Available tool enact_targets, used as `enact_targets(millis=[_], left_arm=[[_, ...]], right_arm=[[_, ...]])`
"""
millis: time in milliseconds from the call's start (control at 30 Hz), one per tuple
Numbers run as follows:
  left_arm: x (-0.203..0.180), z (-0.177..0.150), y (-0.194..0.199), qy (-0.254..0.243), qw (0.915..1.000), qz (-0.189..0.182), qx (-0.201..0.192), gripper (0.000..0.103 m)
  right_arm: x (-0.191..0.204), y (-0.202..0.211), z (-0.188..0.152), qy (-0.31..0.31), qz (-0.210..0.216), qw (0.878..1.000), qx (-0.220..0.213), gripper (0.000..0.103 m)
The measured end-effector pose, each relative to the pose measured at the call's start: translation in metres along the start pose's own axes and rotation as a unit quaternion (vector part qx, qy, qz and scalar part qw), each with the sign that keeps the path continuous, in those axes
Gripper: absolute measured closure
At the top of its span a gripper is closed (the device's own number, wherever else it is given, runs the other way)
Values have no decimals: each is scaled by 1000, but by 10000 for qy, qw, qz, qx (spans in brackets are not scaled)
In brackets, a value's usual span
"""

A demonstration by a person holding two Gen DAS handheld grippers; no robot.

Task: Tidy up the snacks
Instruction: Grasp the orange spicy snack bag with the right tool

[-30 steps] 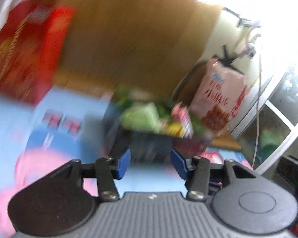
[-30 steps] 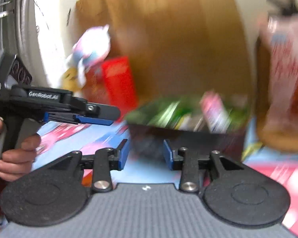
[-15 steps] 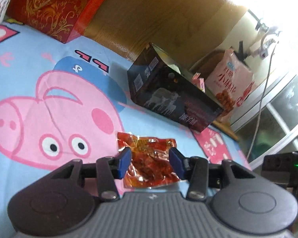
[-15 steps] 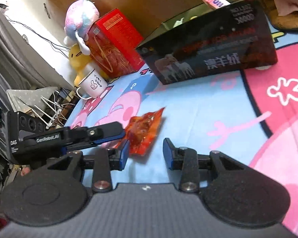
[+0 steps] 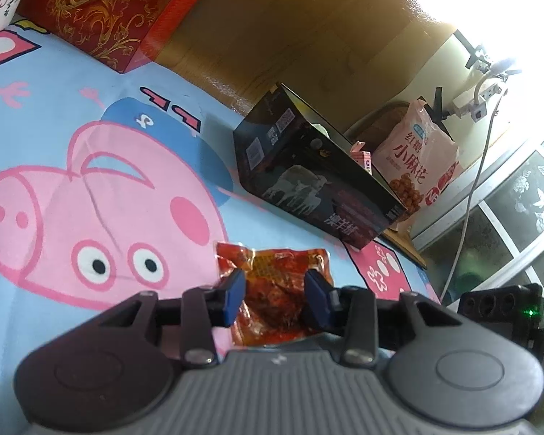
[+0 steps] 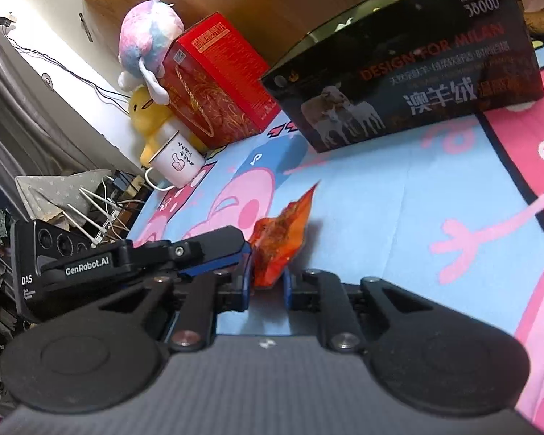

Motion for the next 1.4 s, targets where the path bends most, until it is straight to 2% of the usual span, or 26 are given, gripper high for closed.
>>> enact_targets(millis=[100, 167, 267, 1167, 1333, 1400], left_arm=[[-1, -1, -1, -14, 10000, -49, 14, 64], [-2, -1, 1, -20, 10000, -68, -30, 58], [-1, 0, 3, 15, 9999, -59, -121, 56], [0, -2, 3, 61, 9998, 63, -205, 56], [0, -1, 3, 30, 9998, 41, -168, 56], [-1, -1, 3, 19, 9999, -12, -145, 51]], right_arm=[[1, 3, -1, 28, 14, 10000, -81, 85], [0, 6, -1, -3, 23, 9999, -159, 86], [-2, 8, 0, -70, 18, 9997, -242, 86], [-1, 11, 1, -40, -42, 9993, -379, 86], [-12, 17, 5, -413, 138, 9976, -541, 87], [-20, 19, 7, -718, 315, 9952, -590, 88]])
Point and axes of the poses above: each gripper's, at about its wrist camera, not at the fingertips, and y roughly against the way its jaws point, x to its left, z to its top, the point moved 4 cm from there along -y, roughly the way its jaws point
